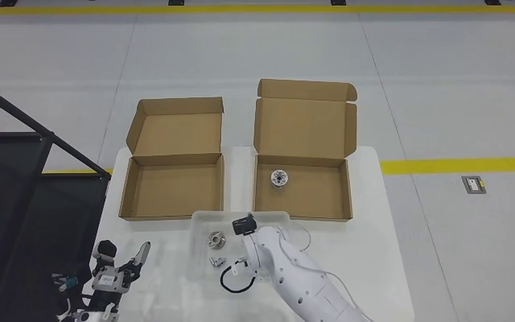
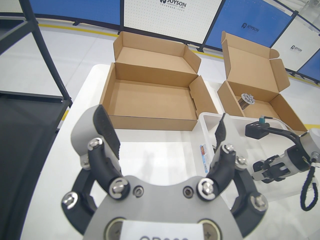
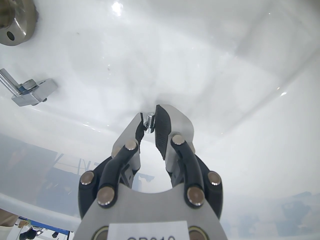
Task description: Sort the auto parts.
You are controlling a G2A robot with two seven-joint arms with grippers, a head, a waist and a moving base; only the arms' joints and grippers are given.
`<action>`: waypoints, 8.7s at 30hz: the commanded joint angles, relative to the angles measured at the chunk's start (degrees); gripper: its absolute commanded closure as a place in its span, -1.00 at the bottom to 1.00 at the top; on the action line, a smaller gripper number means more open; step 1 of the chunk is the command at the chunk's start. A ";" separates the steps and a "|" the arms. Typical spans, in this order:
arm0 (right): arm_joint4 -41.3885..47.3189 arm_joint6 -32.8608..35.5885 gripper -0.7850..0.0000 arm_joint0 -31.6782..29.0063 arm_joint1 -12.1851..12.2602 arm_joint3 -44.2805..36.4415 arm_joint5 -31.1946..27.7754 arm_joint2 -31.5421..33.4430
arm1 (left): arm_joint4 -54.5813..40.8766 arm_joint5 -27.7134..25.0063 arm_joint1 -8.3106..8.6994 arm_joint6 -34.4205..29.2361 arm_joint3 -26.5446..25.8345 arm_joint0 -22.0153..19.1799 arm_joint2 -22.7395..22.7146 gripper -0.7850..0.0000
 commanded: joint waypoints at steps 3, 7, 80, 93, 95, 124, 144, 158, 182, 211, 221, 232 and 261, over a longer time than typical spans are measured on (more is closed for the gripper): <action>0.16 -0.24 1.00 0.37 -0.36 0.65 0.02 -0.06 | 0.00 0.00 0.00 0.00 0.00 0.00 0.00 -1.00; -0.16 -0.66 1.00 0.02 -0.34 -1.10 -0.49 0.46 | 0.00 0.00 0.00 0.00 0.00 0.00 0.00 -1.00; 5.10 -30.84 0.53 16.45 3.16 26.16 -6.75 26.05 | 0.00 0.00 0.00 0.00 0.00 0.00 0.00 -1.00; 6.50 -33.07 0.41 17.56 2.87 28.22 -6.88 25.54 | 0.00 0.00 0.00 0.00 0.00 0.00 0.00 -1.00; 6.23 -33.10 0.40 17.21 2.95 27.21 -6.46 25.44 | 0.00 0.00 0.00 0.00 0.00 0.00 0.00 -1.00; 1.90 -6.06 0.16 -18.50 8.38 -42.47 -16.49 25.81 | 0.00 0.00 0.00 0.00 0.00 0.00 0.00 -1.00; 2.61 -1.98 -1.00 -17.77 7.89 -41.00 -13.84 19.30 | 0.00 0.00 0.00 0.00 0.00 0.00 0.00 -1.00; -5.26 3.78 -0.87 -11.39 6.60 -29.19 -13.95 7.72 | 0.00 0.00 0.00 0.00 0.00 0.00 0.00 -1.00; -3.43 4.18 0.07 -4.85 5.31 -11.57 -16.62 6.40 | 0.00 0.00 0.00 0.00 0.00 0.00 0.00 -1.00; -3.87 1.66 0.42 -6.33 5.53 -10.24 -17.26 7.36 | 0.00 0.00 0.00 0.00 0.00 0.00 0.00 -1.00; -3.59 1.37 0.47 -5.76 5.36 -8.74 -17.51 7.36 | 0.00 0.00 0.00 0.00 0.00 0.00 0.00 -1.00; -3.58 0.94 0.35 -4.67 4.94 -6.84 -17.34 6.72 | 0.00 0.00 0.00 0.00 0.00 0.00 0.00 -1.00; -7.96 1.10 1.00 -10.69 6.79 -26.82 -19.04 10.75 | 0.00 0.00 0.00 0.00 0.00 0.00 0.00 -1.00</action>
